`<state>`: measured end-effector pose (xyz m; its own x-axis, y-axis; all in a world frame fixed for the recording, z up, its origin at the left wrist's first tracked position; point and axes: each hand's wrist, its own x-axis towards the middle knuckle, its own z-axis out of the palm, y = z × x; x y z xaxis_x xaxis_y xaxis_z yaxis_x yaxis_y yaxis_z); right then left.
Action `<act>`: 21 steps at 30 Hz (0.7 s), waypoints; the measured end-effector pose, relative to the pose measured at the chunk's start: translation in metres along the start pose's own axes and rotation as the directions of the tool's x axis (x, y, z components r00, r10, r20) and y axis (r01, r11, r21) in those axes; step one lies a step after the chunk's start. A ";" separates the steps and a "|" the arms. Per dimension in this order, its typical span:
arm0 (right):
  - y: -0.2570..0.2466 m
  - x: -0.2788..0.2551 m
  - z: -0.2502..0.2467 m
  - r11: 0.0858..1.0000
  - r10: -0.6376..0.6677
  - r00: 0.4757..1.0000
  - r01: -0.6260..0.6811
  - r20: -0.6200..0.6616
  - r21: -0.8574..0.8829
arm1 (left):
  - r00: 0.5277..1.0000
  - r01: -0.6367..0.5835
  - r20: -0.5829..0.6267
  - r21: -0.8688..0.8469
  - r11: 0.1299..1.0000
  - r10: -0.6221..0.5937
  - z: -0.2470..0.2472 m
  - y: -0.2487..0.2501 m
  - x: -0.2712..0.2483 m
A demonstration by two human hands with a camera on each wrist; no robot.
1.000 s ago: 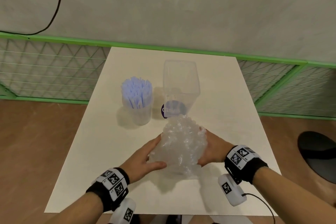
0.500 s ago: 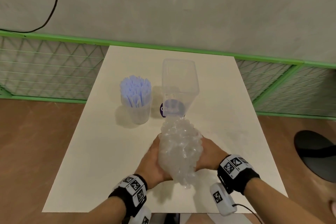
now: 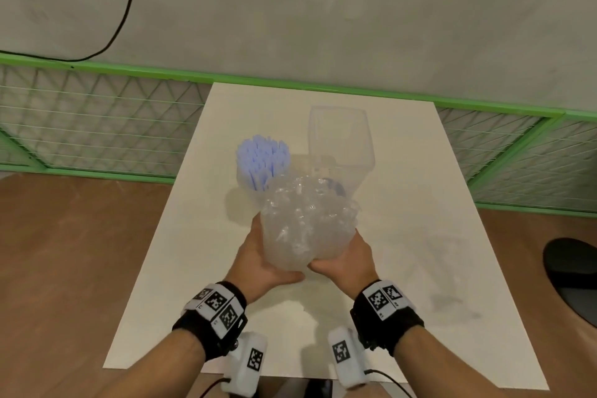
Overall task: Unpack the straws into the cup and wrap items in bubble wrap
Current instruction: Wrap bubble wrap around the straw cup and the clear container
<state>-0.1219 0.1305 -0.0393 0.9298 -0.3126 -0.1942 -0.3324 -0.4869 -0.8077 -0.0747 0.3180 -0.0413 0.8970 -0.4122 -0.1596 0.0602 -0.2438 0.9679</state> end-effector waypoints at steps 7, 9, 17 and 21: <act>0.000 0.001 0.026 1.000 0.021 0.999 -0.020 -0.046 0.023 | 0.996 -0.040 -0.085 -0.025 0.999 0.037 -0.005 -0.010 -0.003; 0.000 0.000 0.028 0.999 0.037 0.999 -0.036 -0.031 0.028 | 0.994 0.005 -0.105 -0.022 1.000 -0.007 -0.005 -0.019 -0.003; 0.003 -0.001 0.033 0.990 -0.085 0.995 0.078 0.058 0.117 | 0.980 0.138 -0.136 -0.060 0.989 -0.145 -0.013 -0.043 0.007; -0.002 -0.008 0.003 0.988 -0.151 0.985 0.153 0.090 -0.017 | 0.978 0.184 -0.092 -0.054 0.982 -0.188 -0.016 -0.048 0.006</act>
<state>-0.1282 0.1368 -0.0382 0.9797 -0.1611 -0.1197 -0.1892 -0.5425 -0.8185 -0.0650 0.3411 -0.0861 0.9063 -0.2760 -0.3202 0.2473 -0.2680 0.9311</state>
